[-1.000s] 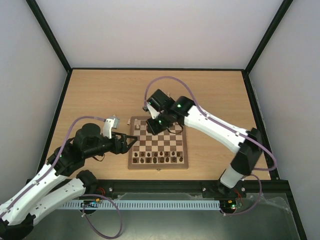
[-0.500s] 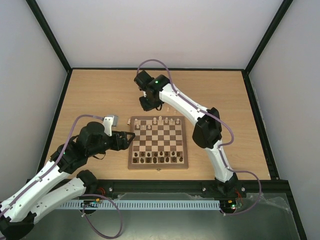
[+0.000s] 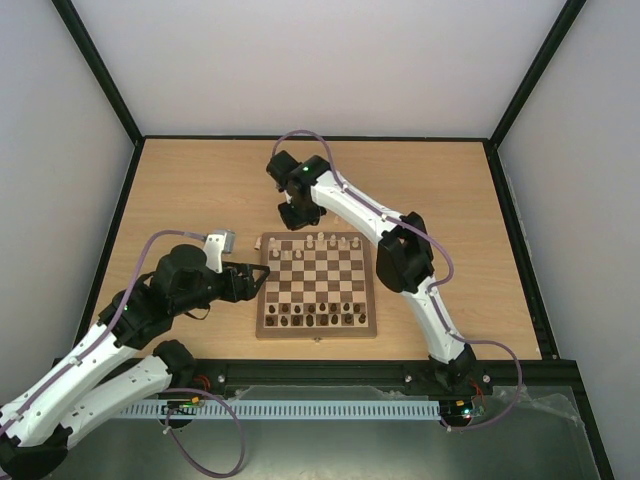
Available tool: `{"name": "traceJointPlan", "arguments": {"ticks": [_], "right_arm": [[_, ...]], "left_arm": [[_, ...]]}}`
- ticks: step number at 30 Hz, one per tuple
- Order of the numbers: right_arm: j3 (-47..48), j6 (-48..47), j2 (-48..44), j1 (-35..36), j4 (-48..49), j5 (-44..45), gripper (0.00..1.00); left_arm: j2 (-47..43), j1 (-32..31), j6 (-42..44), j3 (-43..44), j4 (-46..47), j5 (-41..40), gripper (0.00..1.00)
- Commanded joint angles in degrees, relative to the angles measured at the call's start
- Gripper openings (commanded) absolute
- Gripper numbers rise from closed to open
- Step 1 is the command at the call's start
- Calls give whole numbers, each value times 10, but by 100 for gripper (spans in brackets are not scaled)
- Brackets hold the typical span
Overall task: Set up the chess pieces on the board
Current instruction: Place the chess piece on the chessboard.
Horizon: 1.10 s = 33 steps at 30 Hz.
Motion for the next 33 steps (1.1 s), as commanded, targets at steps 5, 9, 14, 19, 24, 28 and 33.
{"name": "traceJointPlan", "arguments": {"ticks": [5, 9, 14, 19, 24, 28, 33], "right_arm": [[-52, -7, 3, 12, -5, -2, 7], [-77, -7, 1, 18, 14, -7, 7], [-87, -7, 2, 22, 28, -7, 8], [-87, -7, 3, 23, 33, -11, 9], [-90, -7, 2, 23, 31, -13, 9], [-96, -6, 0, 24, 30, -12, 9], [-112, -7, -7, 25, 33, -10, 9]], "left_arm": [[-2, 4, -6, -11, 9, 8, 85], [-2, 4, -7, -13, 10, 7, 85], [-1, 4, -8, -13, 13, 7, 85], [-1, 4, -8, -13, 14, 6, 85], [2, 4, -7, -14, 15, 7, 85], [2, 4, -6, -15, 16, 8, 85], [2, 4, -6, -17, 19, 9, 85]]}}
